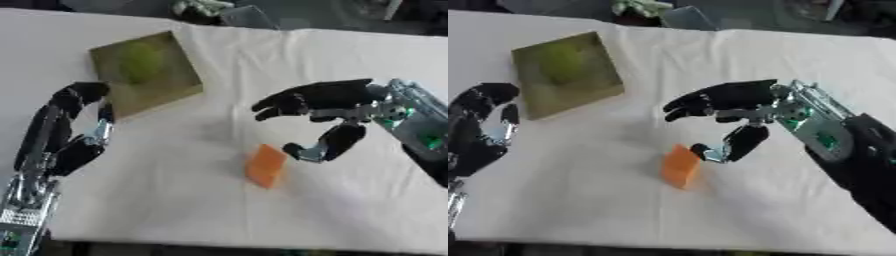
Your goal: Pick up objects on the table and place them in the box.
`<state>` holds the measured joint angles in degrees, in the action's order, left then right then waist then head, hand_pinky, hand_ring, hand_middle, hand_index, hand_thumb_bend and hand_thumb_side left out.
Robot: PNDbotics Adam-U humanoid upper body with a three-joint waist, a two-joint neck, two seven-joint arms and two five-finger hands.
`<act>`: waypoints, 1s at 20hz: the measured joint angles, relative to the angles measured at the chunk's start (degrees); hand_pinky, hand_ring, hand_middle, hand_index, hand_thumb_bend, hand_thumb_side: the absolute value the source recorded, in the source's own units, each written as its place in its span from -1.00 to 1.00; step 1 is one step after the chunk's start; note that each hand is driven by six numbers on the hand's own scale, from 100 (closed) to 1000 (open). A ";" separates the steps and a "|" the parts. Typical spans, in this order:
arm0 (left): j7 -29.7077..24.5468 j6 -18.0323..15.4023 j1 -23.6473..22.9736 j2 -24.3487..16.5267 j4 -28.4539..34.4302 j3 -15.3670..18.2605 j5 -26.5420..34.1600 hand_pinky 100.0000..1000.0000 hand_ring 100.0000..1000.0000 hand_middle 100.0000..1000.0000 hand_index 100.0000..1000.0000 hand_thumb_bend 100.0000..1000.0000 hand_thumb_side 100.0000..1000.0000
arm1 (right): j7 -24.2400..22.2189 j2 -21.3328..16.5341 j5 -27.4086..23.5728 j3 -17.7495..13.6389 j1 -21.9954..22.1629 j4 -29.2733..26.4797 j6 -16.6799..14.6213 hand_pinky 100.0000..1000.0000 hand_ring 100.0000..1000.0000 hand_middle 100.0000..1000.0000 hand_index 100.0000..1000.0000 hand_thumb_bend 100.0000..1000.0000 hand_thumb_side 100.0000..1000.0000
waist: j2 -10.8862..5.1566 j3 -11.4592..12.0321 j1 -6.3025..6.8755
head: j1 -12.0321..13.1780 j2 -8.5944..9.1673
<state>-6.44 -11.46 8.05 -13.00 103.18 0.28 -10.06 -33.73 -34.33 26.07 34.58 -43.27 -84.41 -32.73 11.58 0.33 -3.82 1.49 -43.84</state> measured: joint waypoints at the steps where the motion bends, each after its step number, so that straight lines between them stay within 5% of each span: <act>1: -0.01 0.00 -0.02 0.00 -0.01 0.00 0.00 0.71 0.53 0.30 0.49 -0.93 -0.54 | 0.10 -0.18 0.26 0.03 0.19 -0.14 -0.10 0.91 1.00 1.00 1.00 -1.00 0.35 | 0.00 -0.01 -0.09 | 0.01 0.00; 20: -0.10 -0.06 -0.05 0.00 -0.02 0.00 -0.01 0.71 0.53 0.30 0.49 -0.94 -0.54 | 5.65 -0.05 12.15 0.06 2.49 0.33 -5.65 0.92 1.00 1.00 1.00 -1.00 0.22 | 0.00 0.01 -0.20 | 0.14 0.00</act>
<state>-6.54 -11.52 8.00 -13.00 103.16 0.28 -10.07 -28.08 -34.38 38.22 34.64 -40.78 -84.09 -38.38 11.58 0.34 -4.02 1.63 -43.84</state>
